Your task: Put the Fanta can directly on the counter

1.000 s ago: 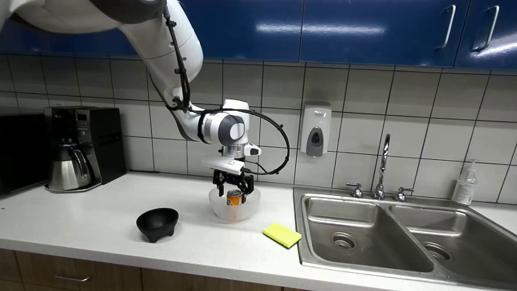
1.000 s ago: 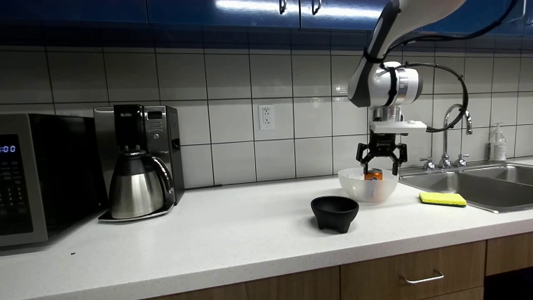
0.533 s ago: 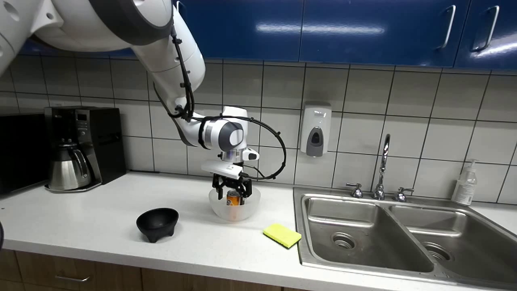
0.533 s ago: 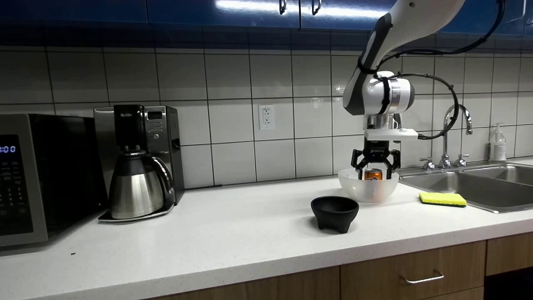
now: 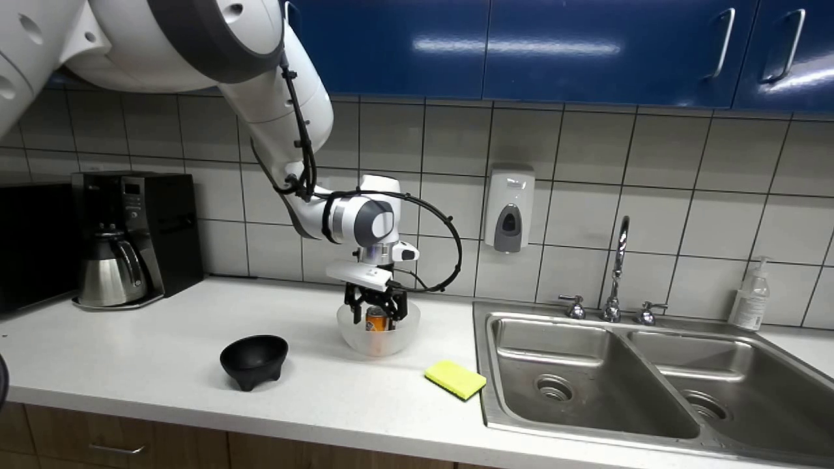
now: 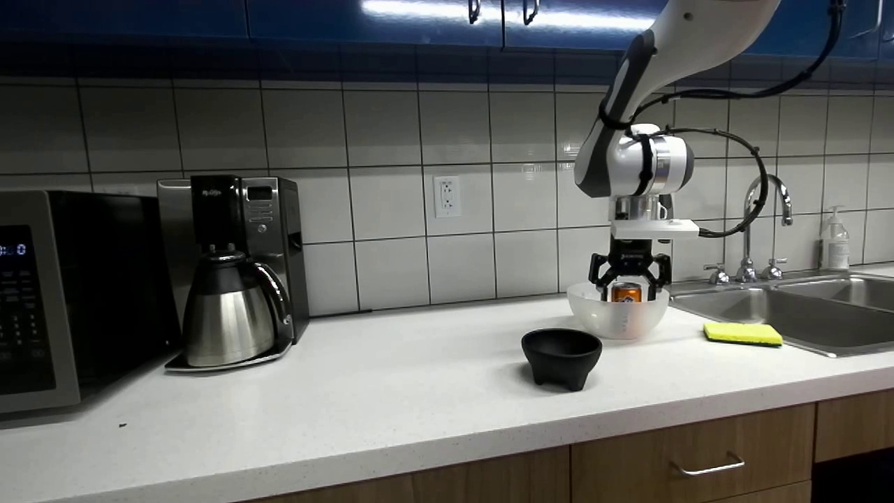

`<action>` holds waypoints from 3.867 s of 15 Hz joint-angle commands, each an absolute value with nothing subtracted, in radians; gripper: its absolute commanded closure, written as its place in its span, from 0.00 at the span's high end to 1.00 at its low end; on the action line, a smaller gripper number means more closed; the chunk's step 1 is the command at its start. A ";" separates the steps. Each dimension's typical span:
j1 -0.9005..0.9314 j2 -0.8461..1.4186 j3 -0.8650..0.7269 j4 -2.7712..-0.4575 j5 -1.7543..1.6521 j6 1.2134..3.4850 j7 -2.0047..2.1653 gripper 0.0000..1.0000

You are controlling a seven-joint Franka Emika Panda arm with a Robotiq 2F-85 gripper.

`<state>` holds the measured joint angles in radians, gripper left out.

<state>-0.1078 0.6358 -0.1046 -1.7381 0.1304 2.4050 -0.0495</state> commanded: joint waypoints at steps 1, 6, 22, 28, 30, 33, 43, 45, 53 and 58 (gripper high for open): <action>-0.123 0.645 -0.094 -1.713 0.113 2.397 -0.025 0.74; -0.126 0.639 -0.096 -1.720 0.111 2.402 -0.028 0.42; -0.138 0.544 -0.103 -1.775 0.108 2.397 -0.046 0.38; -0.143 0.461 -0.102 -1.819 0.110 2.393 -0.055 0.38; -0.146 0.426 -0.102 -1.844 0.113 2.392 -0.060 0.38; -0.153 0.369 -0.103 -1.886 0.119 2.385 -0.072 0.38; -0.164 0.165 -0.115 -2.037 0.122 2.348 -0.102 0.38; -0.162 0.127 -0.118 -2.066 0.124 2.338 -0.099 0.38; -0.162 -0.023 -0.144 -2.224 0.119 2.319 -0.095 0.38; -0.167 -0.075 -0.172 -2.309 0.118 2.319 -0.105 0.38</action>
<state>-0.1546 -0.0091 -0.1622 -2.2506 0.1250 2.3394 -0.0798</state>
